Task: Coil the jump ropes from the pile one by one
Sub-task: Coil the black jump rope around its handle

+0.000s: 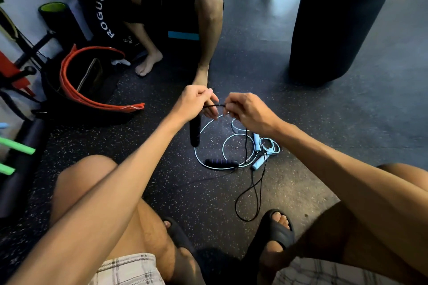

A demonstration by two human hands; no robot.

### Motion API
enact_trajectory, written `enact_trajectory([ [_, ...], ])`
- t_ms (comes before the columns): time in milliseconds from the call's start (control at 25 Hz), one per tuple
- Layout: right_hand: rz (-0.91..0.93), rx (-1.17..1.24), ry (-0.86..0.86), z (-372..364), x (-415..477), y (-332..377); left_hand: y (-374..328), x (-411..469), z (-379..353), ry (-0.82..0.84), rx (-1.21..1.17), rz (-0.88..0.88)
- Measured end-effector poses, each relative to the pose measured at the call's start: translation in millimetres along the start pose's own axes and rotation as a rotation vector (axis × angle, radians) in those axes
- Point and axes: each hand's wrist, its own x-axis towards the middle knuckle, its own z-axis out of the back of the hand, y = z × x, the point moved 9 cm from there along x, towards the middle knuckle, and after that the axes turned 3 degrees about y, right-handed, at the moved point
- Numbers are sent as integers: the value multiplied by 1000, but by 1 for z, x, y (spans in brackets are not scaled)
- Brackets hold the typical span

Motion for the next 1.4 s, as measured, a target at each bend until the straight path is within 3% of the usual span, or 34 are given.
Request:
enact_trajectory([
  [200, -48, -1, -227, 36, 2, -10, -5, -12, -26, 216, -155, 41],
  [400, -162, 23, -305, 40, -1, -30, -10, -18, -38, 337, -459, 90],
  [520, -252, 132, -291, 34, -1, -44, -10, -15, -39, 329, -607, 100],
  [760, -450, 363, -6, -20, -9, -75, -7, -7, -27, 238, -906, 101],
  [1000, -571, 213, 433, -82, -43, -95, 2, 4, 6, -70, -1162, 57],
  [1160, -480, 113, 517, -97, -48, -89, 17, 4, 29, -316, -1024, 31],
  [1280, -433, 228, 441, -94, -42, -77, 15, 1, 41, -413, -662, -48],
  [1400, -297, 167, 377, -83, -31, -59, 9, 1, 44, -429, -361, -97],
])
